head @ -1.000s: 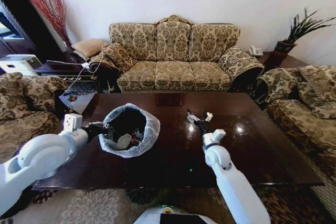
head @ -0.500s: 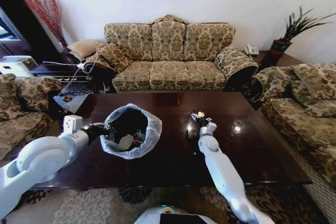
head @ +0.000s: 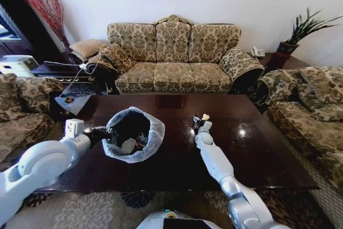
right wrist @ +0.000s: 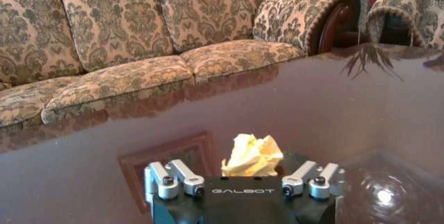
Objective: Move to the front of the table and place the trash on the table into the trash bin.
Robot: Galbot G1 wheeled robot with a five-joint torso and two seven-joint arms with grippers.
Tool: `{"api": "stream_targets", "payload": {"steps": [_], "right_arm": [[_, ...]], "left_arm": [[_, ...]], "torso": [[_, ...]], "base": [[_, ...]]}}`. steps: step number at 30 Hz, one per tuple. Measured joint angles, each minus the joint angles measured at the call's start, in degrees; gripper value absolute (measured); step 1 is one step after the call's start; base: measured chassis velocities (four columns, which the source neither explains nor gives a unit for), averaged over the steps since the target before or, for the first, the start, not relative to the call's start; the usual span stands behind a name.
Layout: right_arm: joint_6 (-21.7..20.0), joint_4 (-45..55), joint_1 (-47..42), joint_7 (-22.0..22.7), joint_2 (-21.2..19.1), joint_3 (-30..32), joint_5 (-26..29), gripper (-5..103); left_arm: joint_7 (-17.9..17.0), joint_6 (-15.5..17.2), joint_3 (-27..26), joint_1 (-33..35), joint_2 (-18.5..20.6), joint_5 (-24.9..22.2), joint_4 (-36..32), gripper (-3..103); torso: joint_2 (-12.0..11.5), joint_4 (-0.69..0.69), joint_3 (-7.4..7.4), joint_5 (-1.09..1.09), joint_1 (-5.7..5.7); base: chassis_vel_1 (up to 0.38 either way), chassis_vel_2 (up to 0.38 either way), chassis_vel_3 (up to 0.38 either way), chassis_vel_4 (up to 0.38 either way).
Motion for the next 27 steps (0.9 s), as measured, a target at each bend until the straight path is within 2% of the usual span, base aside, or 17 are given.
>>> {"api": "stream_targets", "payload": {"steps": [1,2,4,6,10,11,13,15,16,18,20,21,23,27], "right_arm": [[0.10,-0.23,0.00,-0.21,-0.10,-0.01,0.16,78],[0.10,-0.23,0.00,-0.21,-0.10,-0.01,0.16,78],[0.30,-0.80,0.05,-0.78,-0.27,-0.04,0.61,68],[0.32,-0.83,0.08,-1.04,-0.30,-0.05,0.77,68],[0.16,-0.54,-0.11,-1.36,-0.28,-0.16,1.46,45],[0.16,-0.54,-0.11,-1.36,-0.28,-0.16,1.46,45],[0.02,-0.36,-0.22,-1.42,-0.30,-0.18,1.49,35],[-0.08,-0.24,-0.27,-1.46,-0.34,-0.21,1.51,35],[-0.30,0.00,-0.36,-1.57,-0.46,-0.25,1.55,24],[-0.42,0.13,-0.41,-1.65,-0.50,-0.26,1.61,24],[-0.53,0.28,-0.45,-1.85,-0.58,-0.27,1.67,14],[-0.53,0.28,-0.45,-1.85,-0.58,-0.27,1.67,14],[-0.54,0.40,-0.45,-1.91,-0.62,-0.27,1.70,3],[-0.57,1.39,-0.76,-1.96,-0.72,-0.23,1.83,0]], "left_arm": [[0.04,-0.02,0.00,-0.01,0.00,0.04,0.11,0],[0.04,-0.02,0.00,-0.01,0.00,0.04,0.11,0],[0.13,-0.04,0.07,-0.08,0.08,0.06,0.22,0],[0.16,-0.05,0.12,-0.11,0.15,0.07,0.24,0],[0.27,-0.08,0.17,-0.16,0.18,0.09,0.26,0],[0.27,-0.08,0.17,-0.16,0.18,0.09,0.26,0],[0.29,-0.09,0.17,-0.14,0.02,0.23,0.26,0],[0.29,-0.09,0.17,-0.09,-0.09,0.33,0.27,0],[0.29,-0.09,0.21,0.03,-0.33,0.53,0.26,0],[0.30,-0.09,0.28,0.09,-0.50,0.68,0.27,0],[0.36,-0.09,0.36,0.14,-0.64,0.86,0.26,0],[0.36,-0.09,0.36,0.14,-0.64,0.86,0.26,0],[0.40,-0.09,0.37,0.13,-0.51,0.89,0.26,0],[0.42,-0.09,0.35,0.09,-0.23,0.89,0.42,0]], "torso": [[0.00,0.01,0.00,0.00,0.00],[0.00,0.01,0.00,0.00,0.00],[0.01,0.03,0.00,-0.02,-0.01],[0.01,0.03,0.00,-0.02,-0.01],[0.01,0.02,0.00,0.00,0.00],[0.01,0.02,0.00,0.00,0.00],[0.01,0.02,0.00,0.00,-0.01],[0.01,0.02,0.00,0.00,-0.01],[0.01,0.03,0.00,0.00,-0.01],[0.01,0.03,0.00,-0.02,-0.01],[0.01,0.03,0.00,-0.02,-0.01],[0.01,0.03,0.00,-0.02,-0.01],[0.01,0.02,0.00,-0.01,-0.01],[0.01,0.02,0.00,-0.01,-0.01]], "base": [[0.000,0.000,0.000,0.000],[0.000,0.000,0.000,0.000],[0.000,0.000,0.000,0.000],[0.000,0.000,0.000,0.000],[0.000,0.000,0.000,0.000],[0.000,0.000,0.000,0.000],[0.000,0.000,0.000,0.000],[0.000,0.000,0.000,0.000],[0.000,0.000,0.000,0.000],[0.000,0.000,0.000,0.000],[0.000,0.000,0.000,0.000],[0.000,0.000,0.000,0.000],[0.000,0.000,0.000,0.000],[0.000,0.000,0.000,0.000]]}}
